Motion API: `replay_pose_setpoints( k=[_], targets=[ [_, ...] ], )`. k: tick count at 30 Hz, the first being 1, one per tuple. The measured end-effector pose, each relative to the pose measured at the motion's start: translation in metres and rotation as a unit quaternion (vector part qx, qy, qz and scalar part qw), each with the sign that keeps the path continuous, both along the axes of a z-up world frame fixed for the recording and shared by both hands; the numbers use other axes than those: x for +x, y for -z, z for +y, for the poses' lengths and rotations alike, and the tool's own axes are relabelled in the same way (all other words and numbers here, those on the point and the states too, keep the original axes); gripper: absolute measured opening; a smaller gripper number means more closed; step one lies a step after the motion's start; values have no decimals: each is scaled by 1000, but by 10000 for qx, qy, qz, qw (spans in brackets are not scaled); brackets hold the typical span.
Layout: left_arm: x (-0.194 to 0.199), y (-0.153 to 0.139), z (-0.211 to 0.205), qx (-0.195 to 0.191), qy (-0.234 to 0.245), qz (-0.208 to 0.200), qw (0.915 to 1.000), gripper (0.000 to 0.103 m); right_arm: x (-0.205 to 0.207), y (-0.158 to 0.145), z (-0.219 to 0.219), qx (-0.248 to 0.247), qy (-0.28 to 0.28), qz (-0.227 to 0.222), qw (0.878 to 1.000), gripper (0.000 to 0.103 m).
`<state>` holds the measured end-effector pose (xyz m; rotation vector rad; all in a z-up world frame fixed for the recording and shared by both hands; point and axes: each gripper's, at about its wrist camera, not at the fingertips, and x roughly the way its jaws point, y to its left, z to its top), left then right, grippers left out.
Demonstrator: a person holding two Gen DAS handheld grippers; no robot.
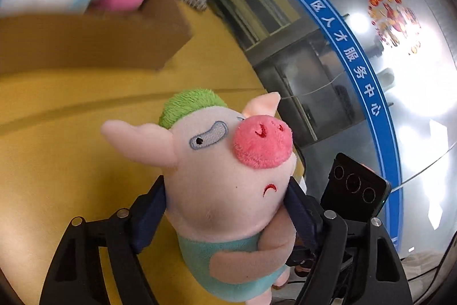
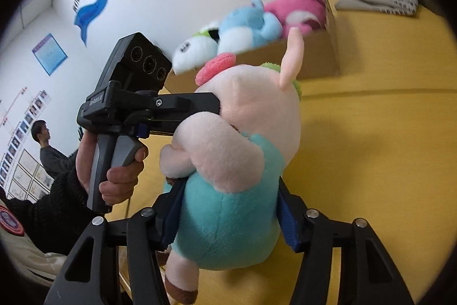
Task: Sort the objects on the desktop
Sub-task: 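Lower the pig into the box beside the whale and open both grippers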
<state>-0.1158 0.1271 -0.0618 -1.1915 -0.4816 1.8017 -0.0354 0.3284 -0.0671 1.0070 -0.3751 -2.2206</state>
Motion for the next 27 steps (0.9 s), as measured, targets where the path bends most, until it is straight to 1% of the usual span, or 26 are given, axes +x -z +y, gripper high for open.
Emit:
replay_pose_setpoints(
  k=[2,4,5,8,11,12,14,15,16,17,18,19,20,22,23,24,25,26,27],
  targets=[
    [-13,-32,3,-160,-91,444,9988,83,-20,-21,-2,-81,-25,302,9995,57],
    [-35,-68,10,-352,-133,903,9952,83,-52,-44,-5,-57,-66,622,9980,57],
    [-51,-79,14,-431,-142,1039,9935,83,-69,-54,-6,-36,-92,784,9969,57],
    [-110,-103,23,-660,-167,1293,9893,83,-135,-73,-3,-119,-112,1086,9939,57],
    [-168,-123,34,-889,-182,1507,9844,83,-190,-70,2,-200,-111,1192,9926,57],
    [-184,-121,40,-964,-195,1486,9840,83,-207,-62,2,-160,-104,1126,9935,57],
    [-210,-103,45,-1172,-246,1295,9843,83,-238,-45,2,-57,-87,972,9952,57],
    [-219,-91,47,-1284,-231,1179,9844,81,-248,-34,0,148,-80,863,9961,57],
    [-226,-76,50,-1394,-181,1059,9844,77,-256,-23,-3,375,-74,749,9965,57],
    [-233,-62,52,-1503,-130,939,9841,77,-258,-16,-5,535,-100,728,9959,57],
    [-235,-53,55,-1573,-77,933,9831,77,-259,-9,-6,686,-132,720,9950,58],
    [-233,-51,57,-1579,-49,1052,9818,78,-260,-2,-7,837,-164,713,9938,58],
    [-231,-52,58,-1568,-60,1115,9813,79,-261,-2,-9,924,-175,667,9933,58],
    [-233,-52,57,-1635,-66,1054,9809,79,-264,-5,-13,1080,-189,563,9924,60],
    [-232,-52,59,-1710,-39,1044,9797,79,-261,-7,-17,1322,-204,554,9895,64],
    [-229,-52,62,-1811,9,1061,9777,79,-258,-10,-20,1588,-221,550,9855,65],
    [-225,-52,64,-1915,52,1086,9755,79,-254,-13,-22,1745,-279,584,9825,65],
    [-222,-51,65,-2022,91,1118,9729,79,-246,-17,-21,1852,-370,664,9798,65],
    [-219,-52,66,-2065,106,1137,9718,79,-238,-22,-14,1796,-355,700,9806,65]
  ],
)
